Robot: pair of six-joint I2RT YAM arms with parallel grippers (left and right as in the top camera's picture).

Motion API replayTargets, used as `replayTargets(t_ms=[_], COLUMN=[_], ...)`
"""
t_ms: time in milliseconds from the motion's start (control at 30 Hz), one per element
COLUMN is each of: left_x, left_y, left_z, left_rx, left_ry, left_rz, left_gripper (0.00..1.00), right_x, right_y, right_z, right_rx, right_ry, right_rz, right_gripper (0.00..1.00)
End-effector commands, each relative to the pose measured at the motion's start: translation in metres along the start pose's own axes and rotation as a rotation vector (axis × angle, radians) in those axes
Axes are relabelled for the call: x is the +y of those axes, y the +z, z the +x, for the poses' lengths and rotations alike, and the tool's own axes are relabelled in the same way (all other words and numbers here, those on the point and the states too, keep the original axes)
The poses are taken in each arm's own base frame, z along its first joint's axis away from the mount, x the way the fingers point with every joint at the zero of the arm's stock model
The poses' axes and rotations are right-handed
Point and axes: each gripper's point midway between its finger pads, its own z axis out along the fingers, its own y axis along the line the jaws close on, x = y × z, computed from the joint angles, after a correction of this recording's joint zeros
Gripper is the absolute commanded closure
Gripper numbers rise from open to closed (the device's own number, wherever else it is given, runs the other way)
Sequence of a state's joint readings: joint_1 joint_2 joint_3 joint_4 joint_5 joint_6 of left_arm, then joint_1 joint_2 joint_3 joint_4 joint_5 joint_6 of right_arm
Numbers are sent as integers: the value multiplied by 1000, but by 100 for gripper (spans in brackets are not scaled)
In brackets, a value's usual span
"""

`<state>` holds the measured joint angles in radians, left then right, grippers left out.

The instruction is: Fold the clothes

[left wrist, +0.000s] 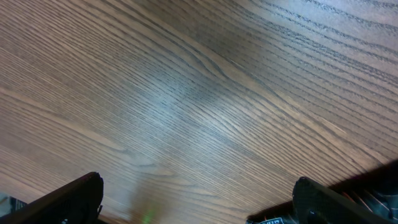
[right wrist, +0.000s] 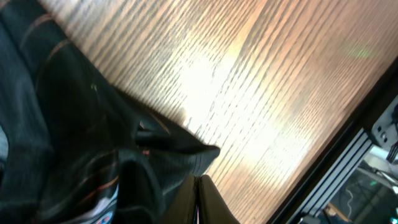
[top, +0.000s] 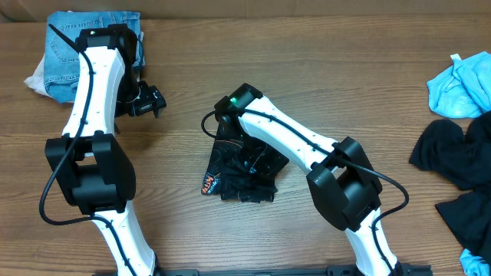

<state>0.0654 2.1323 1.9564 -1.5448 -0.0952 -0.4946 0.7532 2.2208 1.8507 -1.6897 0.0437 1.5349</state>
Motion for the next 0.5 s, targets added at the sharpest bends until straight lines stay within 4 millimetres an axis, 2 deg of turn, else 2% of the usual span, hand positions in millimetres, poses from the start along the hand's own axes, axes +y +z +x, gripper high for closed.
replayTargets(t_ms=[0, 100, 233, 333, 433, 467], left_x=[2, 2, 1, 1, 1, 1], left_y=[-2, -2, -2, -2, -2, -2], left_z=[0, 0, -2, -2, -2, -2], left_rx=[-9, -10, -19, -19, -19, -19], left_ry=[22, 21, 20, 20, 20, 21], left_rz=[-9, -9, -4, -4, -4, -4], left_gripper=[0, 0, 0, 0, 0, 0], right_x=[1, 3, 19, 32, 32, 32], right_y=[2, 0, -10, -16, -19, -20], right_z=[-3, 5, 25, 38, 34, 32], right_rx=[-36, 10, 119, 169, 135, 121], right_ry=[-55, -108, -257, -402, -427, -426], right_rz=[7, -15, -123, -206, -219, -222], right_gripper=[96, 94, 86, 73, 60, 53])
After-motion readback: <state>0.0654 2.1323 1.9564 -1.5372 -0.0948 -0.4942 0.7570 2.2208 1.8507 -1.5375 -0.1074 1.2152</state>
